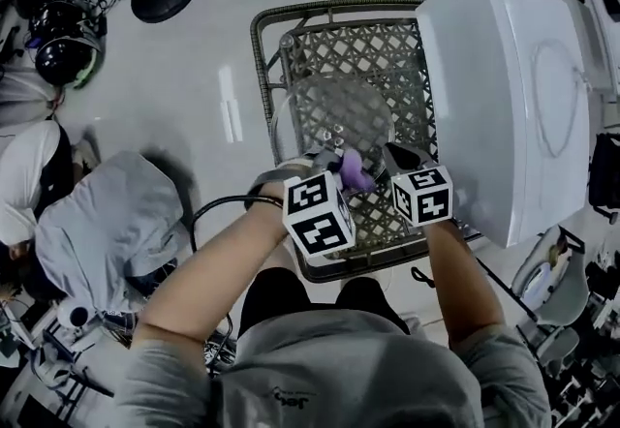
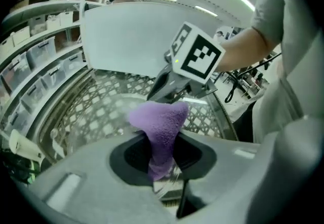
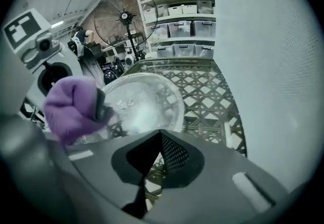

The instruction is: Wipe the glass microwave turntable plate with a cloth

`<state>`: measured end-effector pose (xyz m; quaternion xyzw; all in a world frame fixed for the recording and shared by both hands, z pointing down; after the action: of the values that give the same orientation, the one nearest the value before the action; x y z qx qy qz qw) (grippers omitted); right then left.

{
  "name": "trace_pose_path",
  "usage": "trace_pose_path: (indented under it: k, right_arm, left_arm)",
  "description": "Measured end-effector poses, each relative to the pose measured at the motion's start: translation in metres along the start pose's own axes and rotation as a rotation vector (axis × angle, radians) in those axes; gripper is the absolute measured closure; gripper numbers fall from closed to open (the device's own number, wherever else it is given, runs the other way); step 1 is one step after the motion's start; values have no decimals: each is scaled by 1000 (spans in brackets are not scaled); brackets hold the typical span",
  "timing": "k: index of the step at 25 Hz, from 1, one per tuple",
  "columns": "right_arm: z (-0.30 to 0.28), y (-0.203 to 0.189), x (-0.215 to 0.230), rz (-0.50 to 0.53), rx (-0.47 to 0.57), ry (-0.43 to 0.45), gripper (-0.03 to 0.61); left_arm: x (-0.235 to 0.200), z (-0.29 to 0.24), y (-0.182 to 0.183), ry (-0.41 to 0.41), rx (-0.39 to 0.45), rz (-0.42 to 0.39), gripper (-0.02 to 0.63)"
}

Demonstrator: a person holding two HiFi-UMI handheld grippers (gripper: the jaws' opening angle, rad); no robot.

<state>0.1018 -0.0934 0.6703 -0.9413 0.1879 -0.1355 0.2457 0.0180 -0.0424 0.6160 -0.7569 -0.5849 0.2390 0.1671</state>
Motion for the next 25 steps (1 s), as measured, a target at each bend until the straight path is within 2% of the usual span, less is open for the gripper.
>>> trace_pose_path:
  k: [2,4,5,11,16,21,25]
  right_arm:
    - [-2,-2,-6,37,-14,5,572]
    - [-2,-3,-8,89,-6,-4,571]
    - [-2,-3,-7,82,0,-1,571]
    - [-2,-1,-2,-9,-55,52,574]
    - [-3,-1,-2,20,-51,52,574]
    - [-3,-2,-1,19,-60,68,574]
    - [-3,-1,-1,29,-52,67,574]
  left_arm:
    - [20,-23,22,-8,15,-60,515]
    - [27,-45,32,8,-1,-102,515]
    - [27,-54,33,19,-13,-115,515]
    - [24,-72,36,14,-39,-115,515]
    - [25,-77,34,3,-65,-116,515]
    - [26,-58,3,-11,-130,-138,517]
    - [16,-22,-45,-18,-172,-60,517]
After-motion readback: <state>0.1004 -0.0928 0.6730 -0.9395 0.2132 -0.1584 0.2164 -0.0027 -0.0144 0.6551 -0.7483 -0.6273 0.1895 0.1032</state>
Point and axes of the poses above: the fingertips, and each gripper's own axes: z backward along the fingers, x to its right, y out of its top, the point moved 1 cm from there along z, backward along the fingers, and after that the axes turned 1 degree about x, right-handed, at the moved point
